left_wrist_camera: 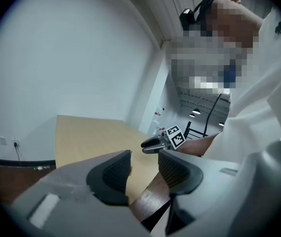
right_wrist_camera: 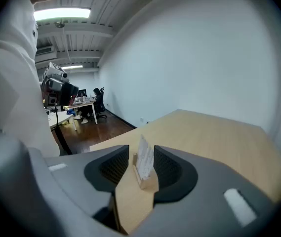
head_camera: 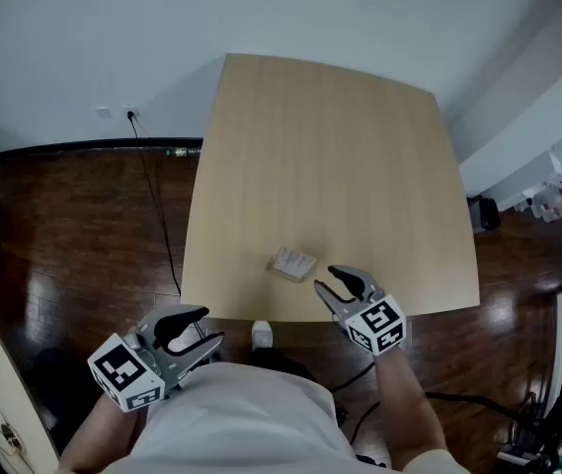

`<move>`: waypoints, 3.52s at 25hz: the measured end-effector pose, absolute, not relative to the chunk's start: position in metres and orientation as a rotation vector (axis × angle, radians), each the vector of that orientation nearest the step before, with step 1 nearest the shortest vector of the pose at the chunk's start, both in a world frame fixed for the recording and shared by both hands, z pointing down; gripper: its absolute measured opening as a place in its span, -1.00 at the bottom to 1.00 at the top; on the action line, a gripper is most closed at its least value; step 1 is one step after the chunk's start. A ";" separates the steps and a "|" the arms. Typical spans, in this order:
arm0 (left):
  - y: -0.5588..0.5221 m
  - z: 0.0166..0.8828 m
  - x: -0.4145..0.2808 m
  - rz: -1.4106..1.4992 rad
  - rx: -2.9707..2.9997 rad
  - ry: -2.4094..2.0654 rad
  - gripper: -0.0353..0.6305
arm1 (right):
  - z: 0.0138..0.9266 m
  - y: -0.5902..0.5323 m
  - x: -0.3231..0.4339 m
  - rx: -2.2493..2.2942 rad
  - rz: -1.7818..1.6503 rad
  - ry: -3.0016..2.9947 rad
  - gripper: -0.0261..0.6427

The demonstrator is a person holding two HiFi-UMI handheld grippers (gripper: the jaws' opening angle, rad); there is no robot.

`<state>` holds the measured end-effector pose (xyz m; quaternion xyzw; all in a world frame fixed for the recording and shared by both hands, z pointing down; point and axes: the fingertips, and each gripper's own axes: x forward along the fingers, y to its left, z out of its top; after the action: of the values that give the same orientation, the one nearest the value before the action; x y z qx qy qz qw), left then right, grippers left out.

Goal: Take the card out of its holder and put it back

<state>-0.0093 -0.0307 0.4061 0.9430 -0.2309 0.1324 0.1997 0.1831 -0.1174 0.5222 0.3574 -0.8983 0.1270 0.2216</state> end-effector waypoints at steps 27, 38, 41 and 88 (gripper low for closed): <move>-0.067 0.413 0.013 0.380 2.554 -0.714 -0.35 | 0.564 -0.163 0.160 0.695 0.415 -2.585 -0.86; -0.042 0.412 -0.012 0.345 2.576 -0.710 -0.35 | 0.514 -0.159 0.157 0.792 0.323 -2.594 -0.86; -0.036 0.409 -0.020 0.333 2.592 -0.702 -0.35 | 0.497 -0.155 0.156 0.829 0.304 -2.597 -0.86; 0.088 0.385 -0.123 0.197 2.729 -0.545 -0.37 | 0.394 0.038 0.070 0.989 0.205 -2.570 -0.86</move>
<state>-0.1233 0.0877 0.3845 0.9631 -0.1924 0.0697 0.1749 0.0702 0.0379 0.3937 0.3518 -0.9139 0.0730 0.1888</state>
